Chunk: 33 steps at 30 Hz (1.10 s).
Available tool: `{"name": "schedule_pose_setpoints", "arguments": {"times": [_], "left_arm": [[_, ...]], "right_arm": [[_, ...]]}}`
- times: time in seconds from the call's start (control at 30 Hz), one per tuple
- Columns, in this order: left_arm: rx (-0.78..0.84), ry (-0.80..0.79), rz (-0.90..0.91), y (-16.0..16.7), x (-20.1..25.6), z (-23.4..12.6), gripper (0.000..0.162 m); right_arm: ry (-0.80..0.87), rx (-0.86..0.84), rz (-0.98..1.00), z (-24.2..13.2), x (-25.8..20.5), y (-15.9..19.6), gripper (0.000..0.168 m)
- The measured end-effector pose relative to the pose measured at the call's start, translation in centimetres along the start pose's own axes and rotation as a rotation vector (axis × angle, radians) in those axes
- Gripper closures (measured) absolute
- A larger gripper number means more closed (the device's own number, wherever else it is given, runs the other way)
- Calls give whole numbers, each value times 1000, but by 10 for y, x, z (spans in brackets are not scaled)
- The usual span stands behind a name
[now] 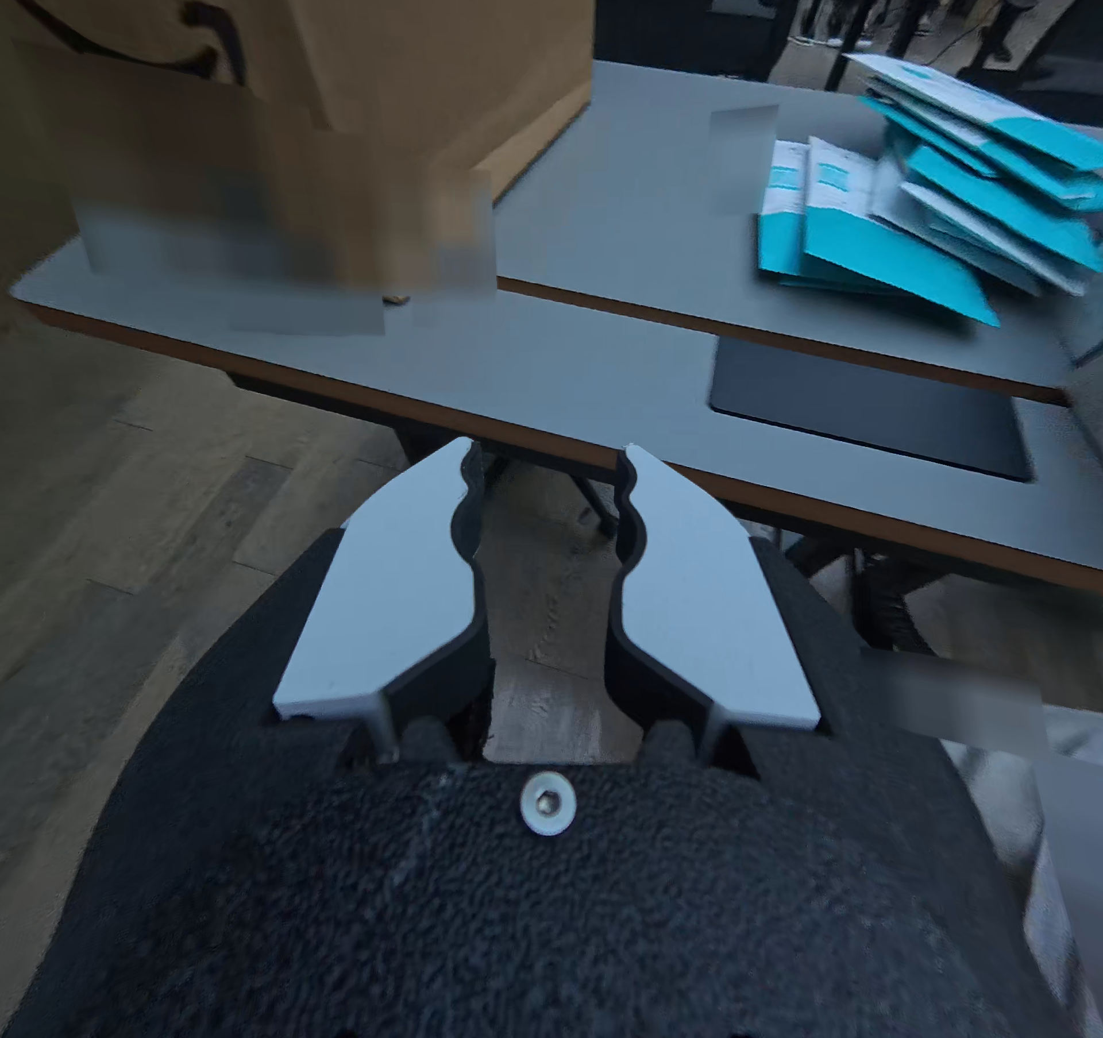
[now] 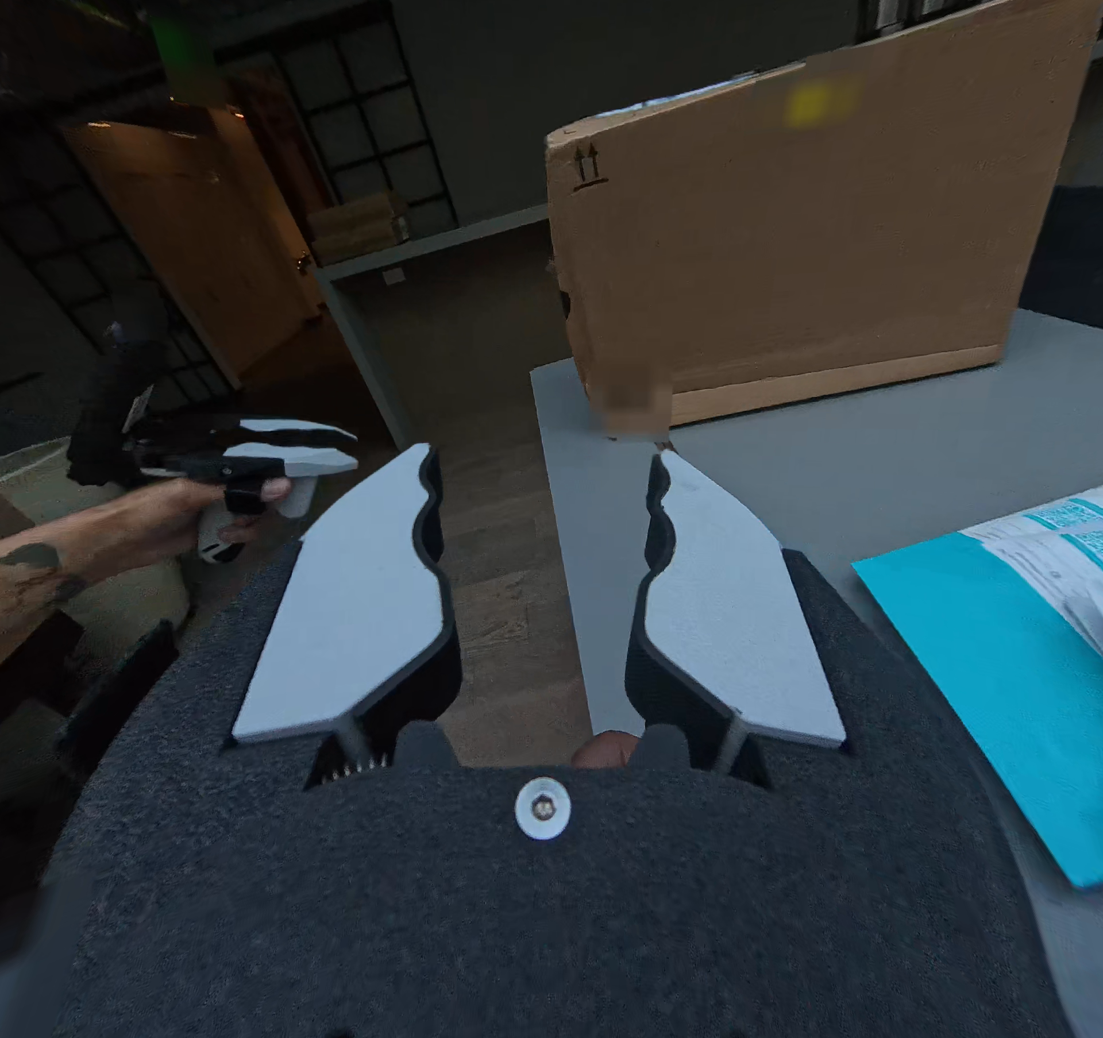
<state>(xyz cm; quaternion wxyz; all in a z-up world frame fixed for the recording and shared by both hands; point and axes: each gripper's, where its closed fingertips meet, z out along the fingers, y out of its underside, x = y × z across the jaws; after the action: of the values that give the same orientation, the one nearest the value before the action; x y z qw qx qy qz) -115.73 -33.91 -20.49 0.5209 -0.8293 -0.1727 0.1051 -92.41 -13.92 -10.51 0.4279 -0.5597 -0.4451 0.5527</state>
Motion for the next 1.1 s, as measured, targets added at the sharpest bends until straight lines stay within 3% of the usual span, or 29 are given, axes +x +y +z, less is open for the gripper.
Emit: {"name": "schedule_pose_setpoints", "arguments": {"times": [0.13, 0.27, 0.47, 0.63, 0.77, 0.83, 0.87, 1.0, 1.1], "left_arm": [[73, -30, 11, -68, -137, 48, 111], [141, -25, -69, -140, -257, 103, 99], [178, 113, -28, -222, -370, 198, 84], [186, 379, 62, -281, -401, 281, 73], [141, 689, 156, -307, -395, 321, 69], [101, 880, 192, -306, -386, 322, 74], [79, 992, 197, -304, -378, 317, 92], [66, 983, 333, -301, -367, 313, 94], [34, 883, 622, -286, -348, 302, 95]], "right_arm": [[-23, -20, -6, 112, -16, 11, 97], [74, -1, -33, 220, 2, 6, 82], [267, 24, -43, 368, 24, -12, 61], [449, 57, -183, 458, 27, -34, 60], [615, 57, -241, 502, 37, -42, 67], [660, 51, -247, 513, 38, -44, 81], [663, 51, -258, 516, 36, -45, 87], [646, 18, -273, 511, 37, -44, 90], [614, -11, -275, 487, 45, -45, 97]]}}
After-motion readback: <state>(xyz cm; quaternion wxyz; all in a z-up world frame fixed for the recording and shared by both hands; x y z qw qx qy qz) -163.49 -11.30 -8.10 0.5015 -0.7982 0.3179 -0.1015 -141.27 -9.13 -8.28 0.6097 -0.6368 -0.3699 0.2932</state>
